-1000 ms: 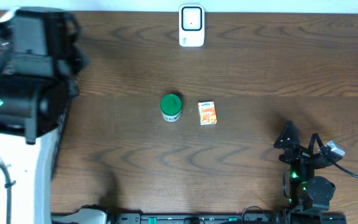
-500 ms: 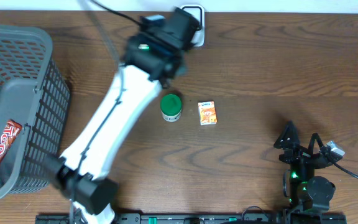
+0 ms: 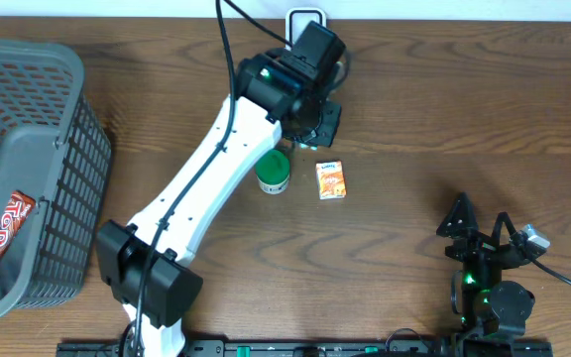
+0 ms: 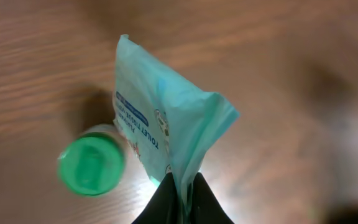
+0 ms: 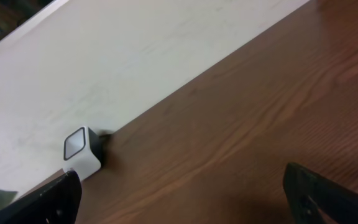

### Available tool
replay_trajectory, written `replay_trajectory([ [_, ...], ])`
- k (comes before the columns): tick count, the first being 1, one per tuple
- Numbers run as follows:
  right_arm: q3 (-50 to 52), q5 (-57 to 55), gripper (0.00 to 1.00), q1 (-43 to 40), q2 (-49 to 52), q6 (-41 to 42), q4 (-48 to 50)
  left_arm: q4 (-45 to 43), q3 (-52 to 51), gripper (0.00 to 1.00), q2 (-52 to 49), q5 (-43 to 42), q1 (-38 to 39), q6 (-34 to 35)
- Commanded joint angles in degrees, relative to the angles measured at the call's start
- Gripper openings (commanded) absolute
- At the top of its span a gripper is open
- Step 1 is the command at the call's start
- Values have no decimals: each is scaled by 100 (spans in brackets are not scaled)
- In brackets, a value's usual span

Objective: Scan the item barcode
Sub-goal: 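Carry the mint-green pack with the left gripper and drop it by the Kleenex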

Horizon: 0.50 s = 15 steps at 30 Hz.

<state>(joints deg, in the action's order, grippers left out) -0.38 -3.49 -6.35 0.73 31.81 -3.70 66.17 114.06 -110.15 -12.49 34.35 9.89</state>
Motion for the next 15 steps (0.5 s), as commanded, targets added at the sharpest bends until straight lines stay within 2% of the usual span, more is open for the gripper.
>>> replay_trajectory([
  [1,7,-52,99,42,-9,-74,-20,90,15,7,50,-1574,-114,-1429],
  [10,7,-52,99,42,-9,-74,-20,164,-83,7,-188,-2599,-203,-2623],
  [15,7,-52,99,42,-9,-74,-20,48,-210,7,-555,-3016,-205,-2857],
])
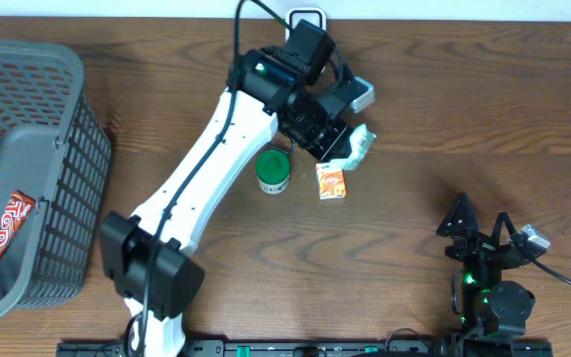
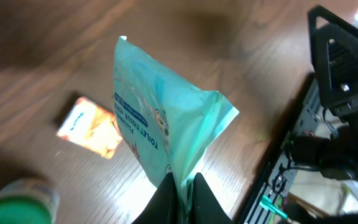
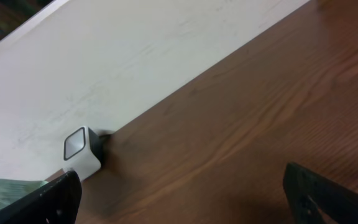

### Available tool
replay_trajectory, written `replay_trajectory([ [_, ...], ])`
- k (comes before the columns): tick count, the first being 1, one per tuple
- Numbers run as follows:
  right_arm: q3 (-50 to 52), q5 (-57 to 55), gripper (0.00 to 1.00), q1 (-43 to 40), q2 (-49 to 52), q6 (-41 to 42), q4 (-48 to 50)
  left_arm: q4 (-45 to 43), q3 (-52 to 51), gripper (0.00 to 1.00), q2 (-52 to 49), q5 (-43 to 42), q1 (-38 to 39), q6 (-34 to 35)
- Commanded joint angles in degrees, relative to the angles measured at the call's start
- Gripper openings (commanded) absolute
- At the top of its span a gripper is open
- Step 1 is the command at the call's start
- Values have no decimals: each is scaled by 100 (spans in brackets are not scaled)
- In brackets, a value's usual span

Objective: Scan the item barcode
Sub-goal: 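Carry the mint-green pack with the left gripper and drop it by the Kleenex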

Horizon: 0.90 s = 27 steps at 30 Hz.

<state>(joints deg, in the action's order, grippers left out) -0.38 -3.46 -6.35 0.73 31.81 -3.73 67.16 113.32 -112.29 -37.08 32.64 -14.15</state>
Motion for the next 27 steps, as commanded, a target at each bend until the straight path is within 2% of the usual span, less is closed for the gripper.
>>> replay_trajectory([
  [1,7,-55,99,42,-9,-74,-17,-107,-170,7,-435,-636,-35,-472],
  [11,7,-55,99,42,-9,-74,-17,-177,-214,7,-1552,-1056,-39,-468],
  [23,7,-55,99,42,-9,-74,-17,-302,-216,8,-1615,-907,-83,-509],
  [24,7,-55,99,42,-9,-74,-17,-302,-216,14,-1615,-850,-87,-509],
  [26,7,-55,99,42,-9,-74,-17,-297,-216,34,-1615,-678,-114,-428],
  [27,7,-55,99,42,-9,-74,-17,-297,-216,36,-1615,-616,-133,-385],
])
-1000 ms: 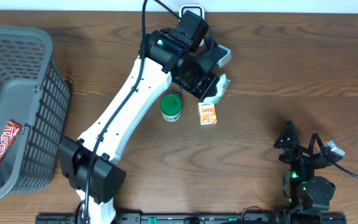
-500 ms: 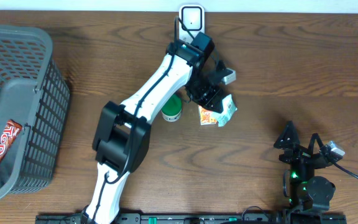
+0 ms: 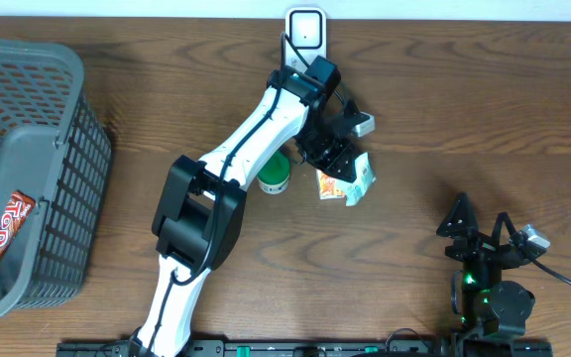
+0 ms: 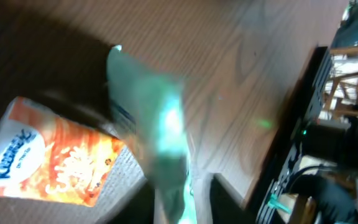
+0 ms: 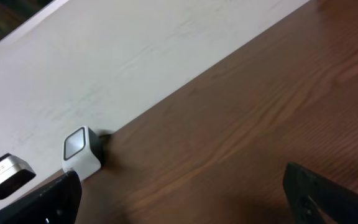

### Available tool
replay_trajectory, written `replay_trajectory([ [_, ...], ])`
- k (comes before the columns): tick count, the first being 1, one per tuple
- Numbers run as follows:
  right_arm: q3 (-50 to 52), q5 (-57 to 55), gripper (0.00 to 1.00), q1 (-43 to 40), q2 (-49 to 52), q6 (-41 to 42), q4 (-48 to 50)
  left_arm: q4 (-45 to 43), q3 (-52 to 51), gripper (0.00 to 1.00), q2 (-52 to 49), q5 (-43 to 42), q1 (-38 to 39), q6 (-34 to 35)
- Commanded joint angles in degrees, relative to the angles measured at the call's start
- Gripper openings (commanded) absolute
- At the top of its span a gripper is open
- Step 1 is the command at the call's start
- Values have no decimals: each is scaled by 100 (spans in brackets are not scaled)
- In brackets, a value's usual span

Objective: Scan the item barcode
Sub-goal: 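Carry the mint-green pack with the left gripper and drop it by the Kleenex, then reach the left gripper into the basket toward the red TOP candy bar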

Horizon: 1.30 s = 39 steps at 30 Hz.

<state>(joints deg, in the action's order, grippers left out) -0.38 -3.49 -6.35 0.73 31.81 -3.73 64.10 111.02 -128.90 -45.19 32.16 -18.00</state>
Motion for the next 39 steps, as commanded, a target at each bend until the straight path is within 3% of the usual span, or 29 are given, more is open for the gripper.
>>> replay_trajectory([
  [1,7,-52,99,42,-9,-74,-17,9,13,36,46,216,-107,31],
  [6,7,-52,99,42,-9,-74,-17,7,13,40,46,219,-267,118],
  [11,7,-52,99,42,-9,-74,-17,-2,17,68,50,636,-437,474],
  [15,7,-52,99,42,-9,-74,-17,9,33,80,140,1434,-525,927],
  [22,7,-52,99,42,-9,-74,-17,9,245,85,885,1631,-542,997],
  [28,7,-52,99,42,-9,-74,-17,-107,494,86,2179,1810,-669,1207],
  [35,7,-52,99,42,-9,-74,-17,-212,494,86,3738,4782,-1370,2708],
  [39,7,-52,99,42,-9,-74,-17,-109,494,87,4262,5930,-2358,3488],
])
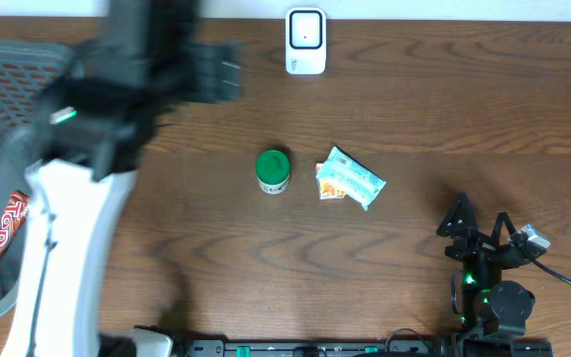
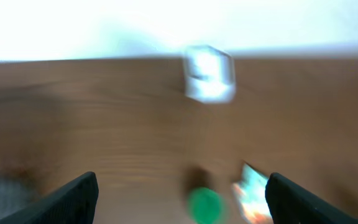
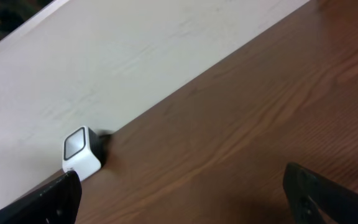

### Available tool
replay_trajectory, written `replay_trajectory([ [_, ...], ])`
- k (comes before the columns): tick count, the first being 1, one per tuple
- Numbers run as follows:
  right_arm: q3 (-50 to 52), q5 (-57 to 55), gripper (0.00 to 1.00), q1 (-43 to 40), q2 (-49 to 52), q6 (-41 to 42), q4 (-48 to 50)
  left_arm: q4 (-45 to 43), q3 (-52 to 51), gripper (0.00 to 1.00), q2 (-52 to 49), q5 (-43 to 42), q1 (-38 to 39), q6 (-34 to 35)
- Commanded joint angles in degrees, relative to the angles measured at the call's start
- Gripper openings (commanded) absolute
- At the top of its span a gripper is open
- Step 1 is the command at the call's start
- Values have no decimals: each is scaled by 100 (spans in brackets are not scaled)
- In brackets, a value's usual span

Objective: Scan the item barcode
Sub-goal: 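Reach the left gripper into the basket toward the red TOP candy bar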

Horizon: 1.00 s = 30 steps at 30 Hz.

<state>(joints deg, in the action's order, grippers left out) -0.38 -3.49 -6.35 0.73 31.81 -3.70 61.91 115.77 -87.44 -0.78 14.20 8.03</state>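
The teal tissue pack lies flat on the table, touching the small orange tissue pack; the left wrist view shows it blurred as the teal pack. The white scanner stands at the table's back edge, and it shows as the scanner and the scanner. My left gripper is blurred, raised at the back left, far from the pack. Its fingers are spread wide, open and empty. My right gripper rests open at the front right.
A green-capped jar stands just left of the two packs. A grey mesh basket at the left edge holds a red snack bar. The white wall runs along the table's back edge.
The left gripper has let go of the teal pack, which now lies beside the orange pack. The arm has moved away to the back left and the gripper stands wide open. The right arm is unmoved.
My left gripper held the teal pack by its edge above the green jar near the scanner. Then it held it over the orange pack, then low against that pack. Now the pack lies on the table and the open gripper is far to the left.
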Motion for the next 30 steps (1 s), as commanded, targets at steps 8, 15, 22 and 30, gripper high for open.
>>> replay_trajectory([
  [8,7,-52,99,42,-9,-74,-20,616,-142,87,20,1738,-3110,2035],
  [15,7,-52,99,42,-9,-74,-20,909,-232,87,-597,1794,-4234,2806],
  [22,7,-52,99,42,-9,-74,-20,1351,-232,87,-1626,1939,-4269,2839],
  [30,7,-52,99,42,-9,-74,-20,1858,-232,87,-2796,1934,-4236,3171],
])
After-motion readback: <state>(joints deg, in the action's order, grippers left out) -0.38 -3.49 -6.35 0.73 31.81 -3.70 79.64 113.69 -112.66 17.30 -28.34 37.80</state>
